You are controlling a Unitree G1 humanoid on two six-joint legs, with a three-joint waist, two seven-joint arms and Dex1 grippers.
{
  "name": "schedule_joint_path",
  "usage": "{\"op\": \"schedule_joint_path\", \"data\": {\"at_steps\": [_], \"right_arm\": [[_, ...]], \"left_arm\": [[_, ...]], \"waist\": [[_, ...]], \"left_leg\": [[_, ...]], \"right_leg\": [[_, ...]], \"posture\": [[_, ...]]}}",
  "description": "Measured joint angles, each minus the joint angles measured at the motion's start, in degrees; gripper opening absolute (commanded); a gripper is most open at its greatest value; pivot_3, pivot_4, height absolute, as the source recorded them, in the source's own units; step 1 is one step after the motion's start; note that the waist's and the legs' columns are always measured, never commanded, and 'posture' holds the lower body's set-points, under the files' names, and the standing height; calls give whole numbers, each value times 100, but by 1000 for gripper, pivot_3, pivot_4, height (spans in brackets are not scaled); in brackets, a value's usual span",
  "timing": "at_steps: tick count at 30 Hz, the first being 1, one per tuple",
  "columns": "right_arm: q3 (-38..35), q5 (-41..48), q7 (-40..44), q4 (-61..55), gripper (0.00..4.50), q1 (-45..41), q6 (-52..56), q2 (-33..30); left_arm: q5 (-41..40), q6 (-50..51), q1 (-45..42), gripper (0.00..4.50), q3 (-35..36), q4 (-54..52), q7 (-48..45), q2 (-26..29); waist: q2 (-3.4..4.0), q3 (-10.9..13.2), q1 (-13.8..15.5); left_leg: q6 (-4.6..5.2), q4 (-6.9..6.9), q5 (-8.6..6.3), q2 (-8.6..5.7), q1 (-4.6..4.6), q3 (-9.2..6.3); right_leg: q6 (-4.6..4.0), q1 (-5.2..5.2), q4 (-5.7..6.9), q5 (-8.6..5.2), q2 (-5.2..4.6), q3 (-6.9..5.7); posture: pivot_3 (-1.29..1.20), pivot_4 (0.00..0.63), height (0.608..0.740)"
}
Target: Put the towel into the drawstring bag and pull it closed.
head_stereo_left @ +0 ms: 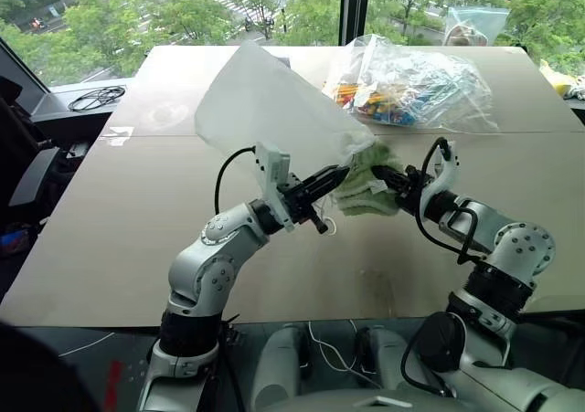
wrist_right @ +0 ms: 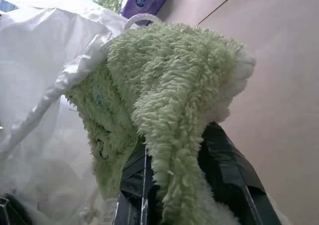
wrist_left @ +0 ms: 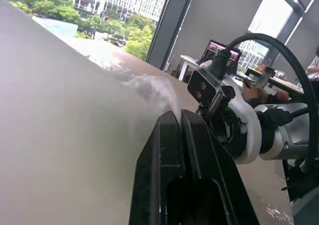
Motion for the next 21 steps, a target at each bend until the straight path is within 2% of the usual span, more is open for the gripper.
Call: {"op": "schedule_joint_path", "data": {"at_steps": [1,3,6,10,13,15,18,21], "right_arm": [[381,156,138,-140,115,188,-9,31],[338,533,183,107,115,210,-213,36],[549,1231,1053,-174,115,864,-517,38],[671,749,500,681,115,571,-1680,49],[1248,812,1028,473,115,798,-1858,-94],[1204,793,798,665,115,659,-2328,74],[941,1305,792,940,115,618,-2772,73],[648,2207,104,1274,115,564,-3218,82]], "left_arm": [[-9,22,-36,0,-37,0,-8,-2],[11,51,-170,0,-119,0,-47,12],[227,-23,-278,0,-313,-30,-219,240],[418,-23,-511,0,-571,103,-251,158],[394,25,-512,0,-550,103,-295,180],[320,97,-557,0,-552,96,-316,130],[178,237,-558,0,-523,8,-359,169],[104,309,-563,0,-527,-6,-358,154]], "waist": [[-1,0,1],[-1,1,35],[-1,1,57],[4,5,19],[12,13,20],[12,13,28],[13,20,52],[11,19,41]], "left_leg": [[0,-1,0,9,10,-6],[-1,-1,0,10,11,-11],[-1,0,0,9,10,-12],[-1,9,0,4,12,2],[-1,3,0,7,10,0],[-1,1,0,8,10,-2],[-1,1,0,8,6,-3],[-1,4,0,7,8,-2]], "right_leg": [[1,11,1,-1,7,-4],[1,14,3,-1,9,-12],[2,16,0,-2,5,-11],[-2,11,-1,1,-3,3],[-3,8,-1,1,1,7],[-4,7,-1,1,4,6],[-9,7,-1,4,4,1],[-13,13,-1,7,3,3]], "posture": [[0,150,738],[0,150,738],[0,150,738],[0,150,738],[0,150,738],[0,150,738],[0,150,738],[0,150,738]]}}
